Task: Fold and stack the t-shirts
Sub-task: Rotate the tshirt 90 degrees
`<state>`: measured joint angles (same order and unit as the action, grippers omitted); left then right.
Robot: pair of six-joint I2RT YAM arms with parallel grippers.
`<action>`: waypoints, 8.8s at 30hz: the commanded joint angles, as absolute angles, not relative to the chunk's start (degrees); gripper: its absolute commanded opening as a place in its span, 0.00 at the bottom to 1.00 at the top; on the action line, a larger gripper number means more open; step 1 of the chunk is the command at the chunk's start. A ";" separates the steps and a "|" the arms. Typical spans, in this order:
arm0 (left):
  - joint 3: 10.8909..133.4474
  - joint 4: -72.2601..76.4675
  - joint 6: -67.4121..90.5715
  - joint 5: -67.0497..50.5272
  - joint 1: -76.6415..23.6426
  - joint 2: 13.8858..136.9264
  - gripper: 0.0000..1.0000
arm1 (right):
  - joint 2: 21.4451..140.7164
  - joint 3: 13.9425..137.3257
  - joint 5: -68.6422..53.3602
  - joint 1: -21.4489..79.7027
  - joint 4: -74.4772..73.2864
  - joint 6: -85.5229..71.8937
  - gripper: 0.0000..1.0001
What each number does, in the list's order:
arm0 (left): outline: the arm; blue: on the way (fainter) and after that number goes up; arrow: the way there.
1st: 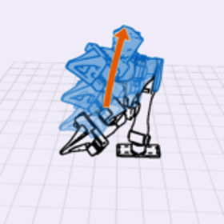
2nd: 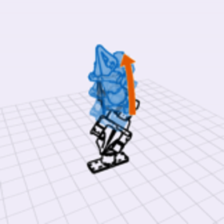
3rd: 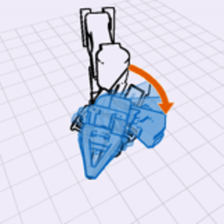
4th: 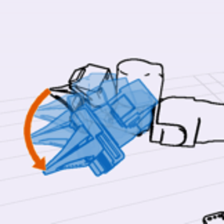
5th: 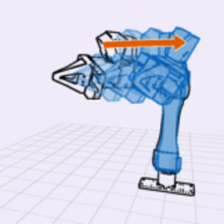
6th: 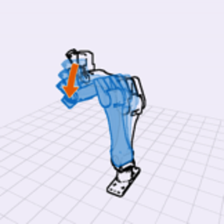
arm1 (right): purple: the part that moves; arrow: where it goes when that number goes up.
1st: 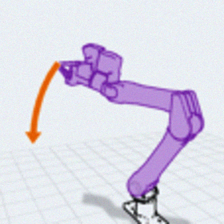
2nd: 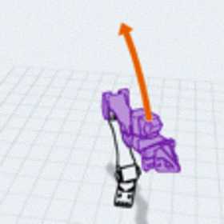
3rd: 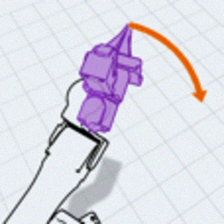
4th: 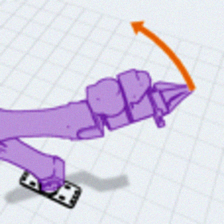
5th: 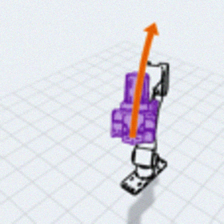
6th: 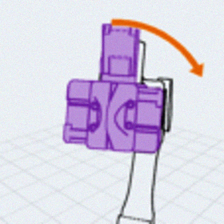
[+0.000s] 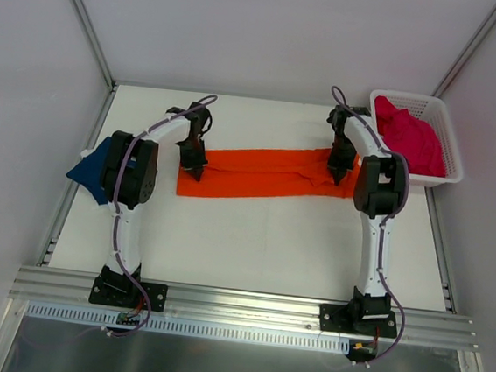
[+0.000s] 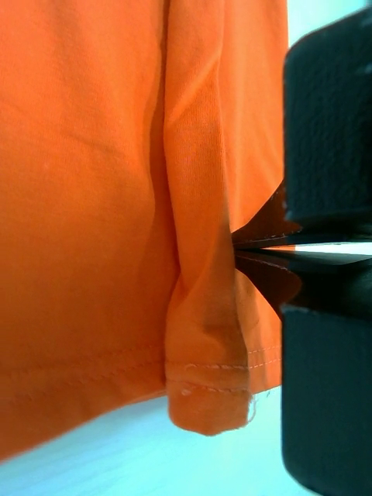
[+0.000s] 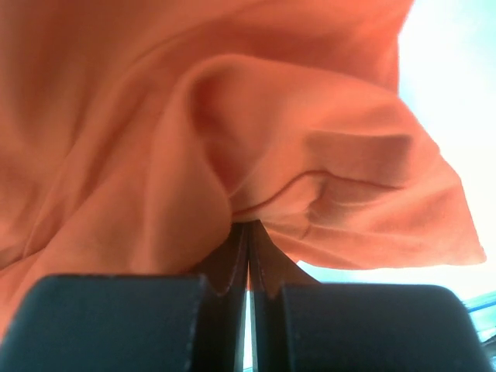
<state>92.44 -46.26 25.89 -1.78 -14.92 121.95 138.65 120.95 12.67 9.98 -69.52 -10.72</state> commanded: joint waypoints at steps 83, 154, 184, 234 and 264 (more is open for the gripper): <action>95.46 -41.49 32.26 -16.05 -28.75 109.14 0.00 | 121.20 127.19 5.76 9.40 -66.16 3.95 0.01; 52.46 -9.14 29.01 18.80 -52.38 49.43 0.29 | 66.92 84.11 32.16 41.98 -36.10 0.35 0.67; 56.69 -41.04 47.98 38.49 -53.70 71.87 0.88 | 85.49 81.21 33.34 36.32 -39.21 0.18 0.45; 37.26 -21.09 67.58 14.51 -64.41 78.93 0.00 | 151.52 141.59 -11.68 13.80 -31.65 -8.00 0.05; 54.23 -36.99 67.50 29.88 -73.92 80.60 0.00 | 133.96 140.18 -16.87 13.89 -18.54 -1.23 0.92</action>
<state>51.48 -30.92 67.57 24.91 -73.52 83.74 145.64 137.14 -17.69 13.80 -21.52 -4.19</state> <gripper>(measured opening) 0.003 0.914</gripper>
